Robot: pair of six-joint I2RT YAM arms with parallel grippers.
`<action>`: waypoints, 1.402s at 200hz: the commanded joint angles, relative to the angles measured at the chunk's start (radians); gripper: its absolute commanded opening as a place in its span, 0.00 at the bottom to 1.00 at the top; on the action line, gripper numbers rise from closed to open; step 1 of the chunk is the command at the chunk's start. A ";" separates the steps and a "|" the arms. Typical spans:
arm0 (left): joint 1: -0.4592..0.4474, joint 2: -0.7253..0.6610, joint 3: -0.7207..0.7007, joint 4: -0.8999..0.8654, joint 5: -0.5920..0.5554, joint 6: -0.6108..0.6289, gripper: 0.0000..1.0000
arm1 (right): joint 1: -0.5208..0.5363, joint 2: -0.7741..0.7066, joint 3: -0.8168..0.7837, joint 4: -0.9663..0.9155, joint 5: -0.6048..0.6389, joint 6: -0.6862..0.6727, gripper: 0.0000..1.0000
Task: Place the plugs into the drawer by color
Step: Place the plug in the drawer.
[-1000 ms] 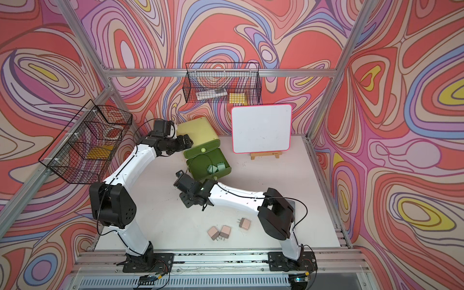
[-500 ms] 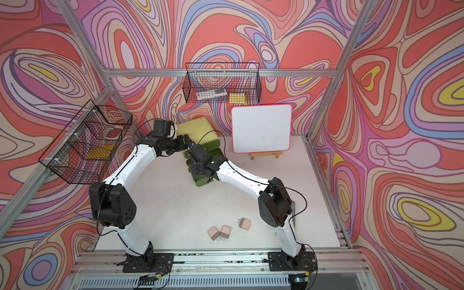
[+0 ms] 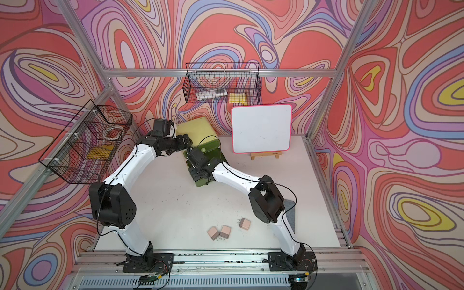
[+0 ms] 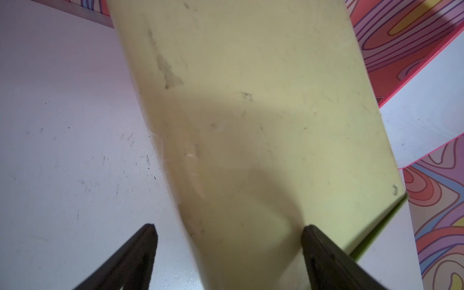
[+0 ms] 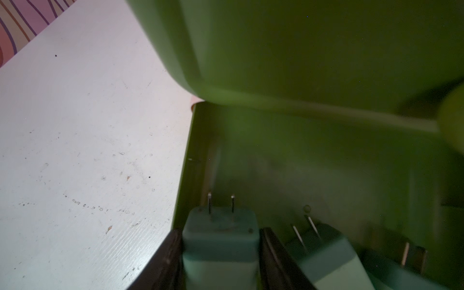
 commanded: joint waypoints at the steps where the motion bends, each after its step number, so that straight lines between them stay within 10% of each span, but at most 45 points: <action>1: 0.008 0.030 -0.021 -0.129 -0.062 0.024 0.89 | -0.003 0.022 -0.012 0.048 -0.020 0.018 0.50; 71: 0.015 0.007 0.016 -0.135 -0.084 0.019 0.89 | -0.006 -0.051 -0.061 0.086 -0.028 -0.014 0.53; 173: 0.077 0.231 0.342 -0.111 -0.026 0.005 0.88 | 0.002 -0.554 -0.797 0.597 0.123 -0.118 0.55; 280: 0.092 0.377 0.495 -0.155 -0.010 0.007 0.86 | 0.020 -0.487 -0.972 0.748 0.211 -0.076 0.55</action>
